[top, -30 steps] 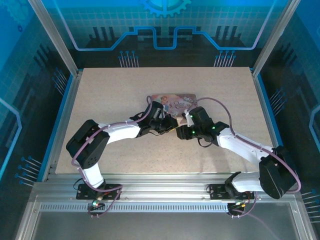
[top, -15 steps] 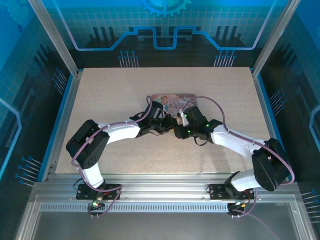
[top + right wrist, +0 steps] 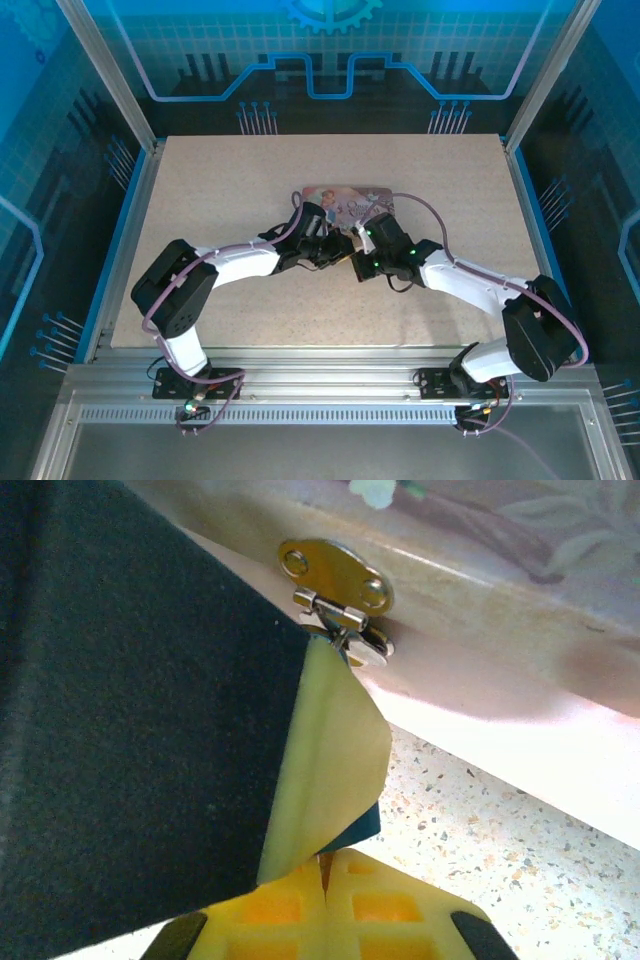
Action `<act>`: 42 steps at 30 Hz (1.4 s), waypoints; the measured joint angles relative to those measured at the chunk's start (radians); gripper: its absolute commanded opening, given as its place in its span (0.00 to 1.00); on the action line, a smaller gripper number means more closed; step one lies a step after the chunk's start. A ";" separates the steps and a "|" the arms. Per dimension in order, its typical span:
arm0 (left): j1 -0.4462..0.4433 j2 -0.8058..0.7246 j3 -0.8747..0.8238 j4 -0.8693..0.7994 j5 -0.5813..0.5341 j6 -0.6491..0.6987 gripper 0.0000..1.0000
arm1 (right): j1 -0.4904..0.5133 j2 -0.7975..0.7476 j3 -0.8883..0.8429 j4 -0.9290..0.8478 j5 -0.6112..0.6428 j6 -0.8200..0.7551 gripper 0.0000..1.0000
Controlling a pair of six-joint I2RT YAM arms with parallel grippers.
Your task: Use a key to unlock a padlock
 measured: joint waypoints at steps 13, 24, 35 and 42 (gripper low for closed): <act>0.001 -0.005 -0.024 0.011 0.003 0.001 0.12 | 0.000 -0.001 -0.003 -0.004 -0.002 0.004 0.30; 0.001 -0.005 -0.054 0.000 -0.001 0.027 0.15 | -0.003 -0.081 -0.056 0.006 0.000 0.023 0.31; 0.001 -0.003 -0.088 -0.040 -0.036 0.056 0.19 | -0.003 -0.071 -0.082 0.027 -0.009 0.045 0.31; 0.001 -0.003 -0.090 -0.053 -0.058 0.079 0.31 | -0.003 -0.044 -0.095 0.050 -0.027 0.056 0.31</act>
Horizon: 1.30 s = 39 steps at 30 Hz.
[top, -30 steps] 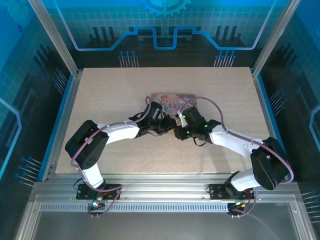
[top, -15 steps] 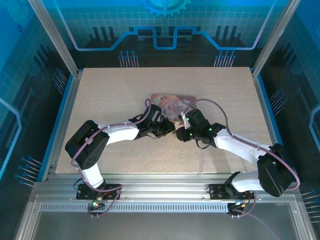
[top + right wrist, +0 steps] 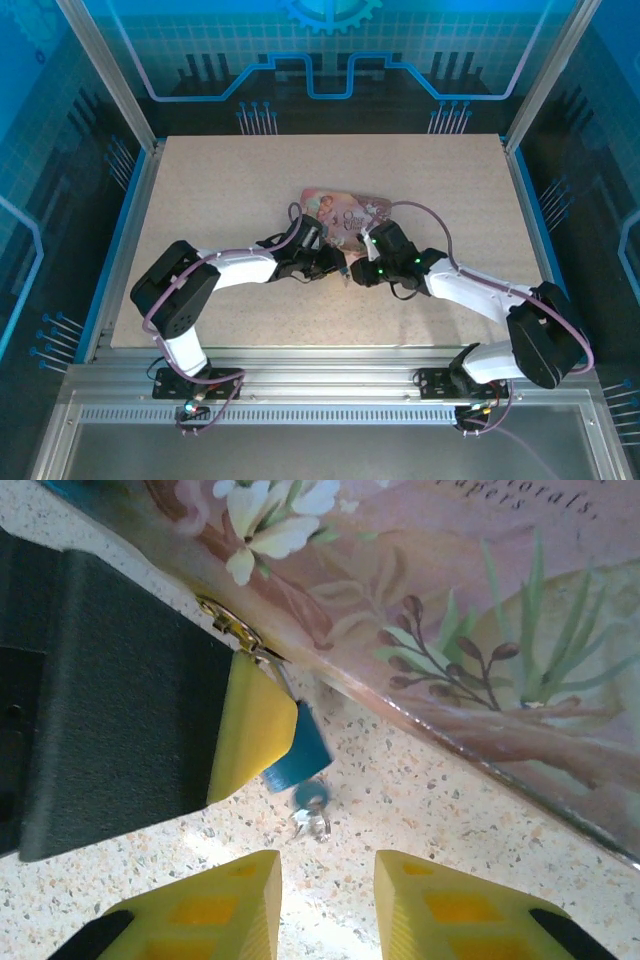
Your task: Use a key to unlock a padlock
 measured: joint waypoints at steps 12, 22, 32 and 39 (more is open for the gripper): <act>0.000 -0.028 0.000 -0.022 -0.011 0.005 0.34 | 0.002 0.011 -0.005 0.021 -0.010 0.008 0.32; 0.002 -0.180 -0.045 -0.060 -0.045 0.029 0.38 | 0.044 0.023 -0.006 0.027 0.014 -0.004 0.36; 0.027 -0.265 -0.117 -0.081 -0.066 0.029 0.42 | 0.102 0.098 -0.005 0.040 0.063 -0.019 0.39; 0.048 -0.318 -0.148 -0.092 -0.085 0.029 0.49 | 0.162 0.115 0.005 0.081 0.121 -0.015 0.42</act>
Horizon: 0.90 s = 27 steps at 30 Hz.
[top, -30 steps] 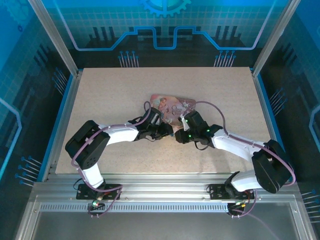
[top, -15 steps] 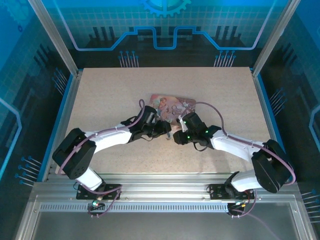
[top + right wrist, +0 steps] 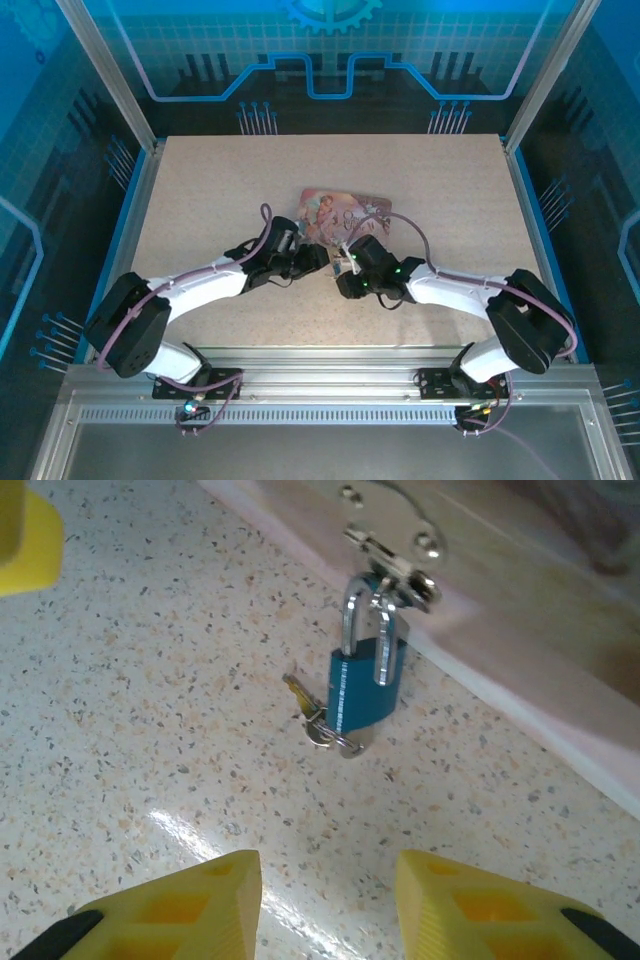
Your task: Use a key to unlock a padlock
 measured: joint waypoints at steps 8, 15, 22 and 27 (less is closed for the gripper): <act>0.039 -0.053 -0.048 -0.007 -0.008 -0.004 0.54 | 0.032 0.096 0.041 0.046 0.092 0.040 0.42; 0.060 -0.074 -0.054 -0.013 -0.008 -0.005 0.55 | 0.036 0.173 0.081 0.057 0.146 0.069 0.41; 0.069 -0.074 -0.072 -0.013 -0.008 -0.005 0.55 | 0.043 0.227 0.103 0.063 0.164 0.085 0.39; 0.074 -0.074 -0.072 -0.015 -0.008 -0.008 0.55 | 0.044 0.246 0.122 0.066 0.172 0.090 0.29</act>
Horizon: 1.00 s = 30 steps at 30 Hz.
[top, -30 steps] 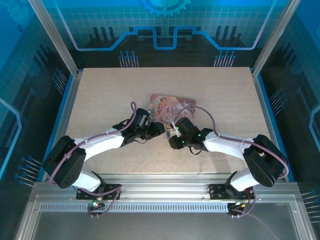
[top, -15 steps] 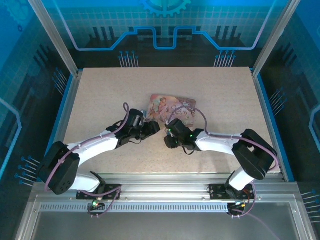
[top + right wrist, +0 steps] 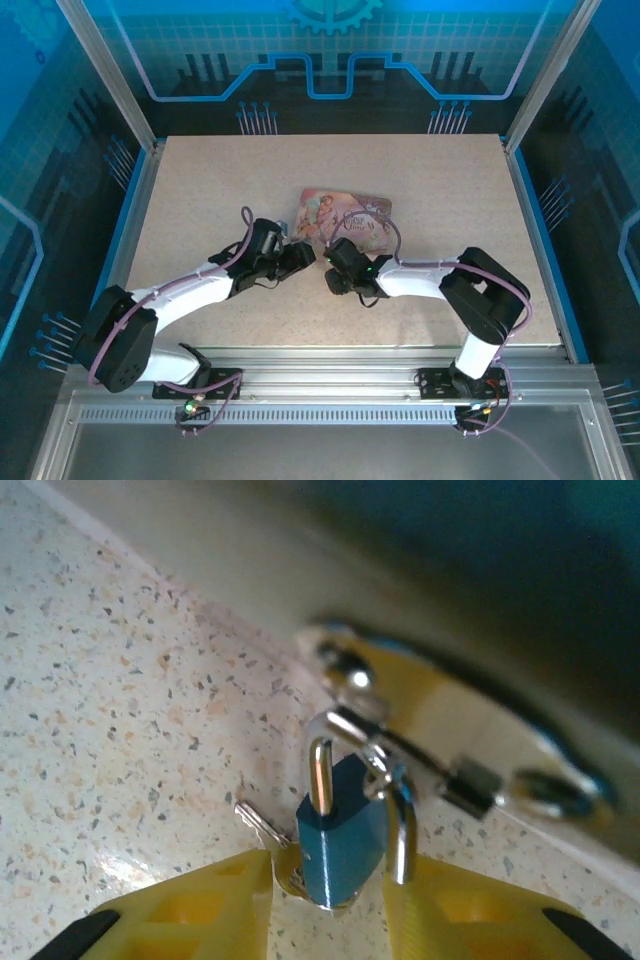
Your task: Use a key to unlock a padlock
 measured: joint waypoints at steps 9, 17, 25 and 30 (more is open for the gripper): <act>0.005 0.000 0.000 0.000 0.000 0.000 0.55 | 0.000 0.010 0.006 0.003 0.006 -0.012 0.09; 0.012 0.000 0.000 0.000 0.000 0.000 0.55 | 0.000 -0.012 0.005 -0.026 0.003 -0.049 0.19; 0.018 0.003 0.000 0.004 0.011 0.000 0.56 | 0.001 -0.044 0.005 -0.060 0.000 -0.114 0.00; 0.018 0.003 -0.006 0.008 0.012 0.000 0.56 | 0.001 -0.044 0.005 -0.060 0.000 -0.129 0.01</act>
